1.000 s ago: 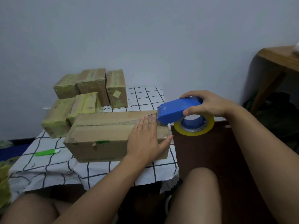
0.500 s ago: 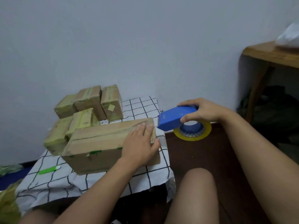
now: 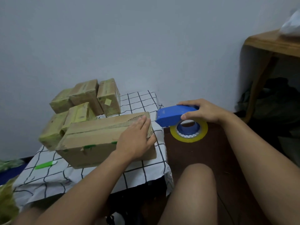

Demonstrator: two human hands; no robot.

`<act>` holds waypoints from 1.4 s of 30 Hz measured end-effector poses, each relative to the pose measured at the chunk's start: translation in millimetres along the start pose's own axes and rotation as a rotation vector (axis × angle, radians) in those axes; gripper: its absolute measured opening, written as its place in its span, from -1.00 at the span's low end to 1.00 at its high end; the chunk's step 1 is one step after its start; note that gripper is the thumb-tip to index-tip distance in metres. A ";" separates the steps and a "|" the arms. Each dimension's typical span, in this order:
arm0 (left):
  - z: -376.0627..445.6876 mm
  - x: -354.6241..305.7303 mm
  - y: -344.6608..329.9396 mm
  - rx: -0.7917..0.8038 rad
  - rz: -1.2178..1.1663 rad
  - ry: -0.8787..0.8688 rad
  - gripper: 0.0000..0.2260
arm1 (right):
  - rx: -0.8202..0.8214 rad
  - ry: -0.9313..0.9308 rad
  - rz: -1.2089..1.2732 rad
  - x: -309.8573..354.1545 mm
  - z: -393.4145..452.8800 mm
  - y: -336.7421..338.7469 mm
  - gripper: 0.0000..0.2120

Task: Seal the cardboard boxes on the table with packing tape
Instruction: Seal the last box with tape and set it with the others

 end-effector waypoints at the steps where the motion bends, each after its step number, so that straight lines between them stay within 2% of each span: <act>1: 0.4 -0.4 -0.3 0.001 0.000 -0.002 -0.39 | -0.001 -0.002 0.002 -3.6 -2.2 3.1 -0.59; 7: -0.2 -2.4 1.0 0.003 -0.015 -0.006 -0.41 | 0.071 -0.025 -0.060 -6.8 -8.4 11.6 -0.57; 10: -0.1 -2.6 1.8 0.003 -0.032 -0.003 -0.41 | 0.173 -0.009 -0.208 5.6 6.6 -1.4 -0.53; 16: 1.0 -2.2 0.2 0.074 0.030 -0.049 -0.14 | 0.320 -0.004 -0.380 35.8 41.8 -19.0 -0.54; 25: 5.0 -1.5 -2.7 0.112 0.060 -0.070 -0.06 | 0.403 -0.008 -0.569 73.1 67.4 -19.3 -0.45; 30: 4.1 -6.2 1.2 0.115 0.094 -0.096 -0.09 | 0.563 -0.097 -0.680 43.2 64.9 -72.7 -0.31; 31: 3.3 -6.7 1.0 0.119 0.100 -0.101 -0.10 | 0.546 -0.122 -0.649 34.1 60.7 -79.6 -0.29; 34: 6.2 -6.5 4.9 0.119 0.154 -0.133 -0.16 | 0.361 -0.162 -0.570 22.3 51.0 -65.0 -0.29; 37: 14.0 -9.4 17.8 0.123 0.287 -0.230 -0.22 | 0.172 -0.199 -0.581 16.3 36.8 -44.7 -0.31; 40: 23.6 -15.6 25.0 0.137 0.485 -0.374 -0.25 | -0.041 -0.251 -0.481 5.7 18.4 -42.6 -0.29; 42: 26.1 -15.2 23.3 0.107 0.486 -0.429 -0.28 | -0.211 -0.271 -0.405 0.0 8.5 -47.5 -0.29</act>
Point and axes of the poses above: each hand's wrist, its own z-axis towards the middle knuckle, its own y-axis out of the back of the hand, x = y × z, the point moved 5 cm from there along z, towards the middle knuckle, and after that the axes turned 14 degrees about y, right-handed, at the moved point
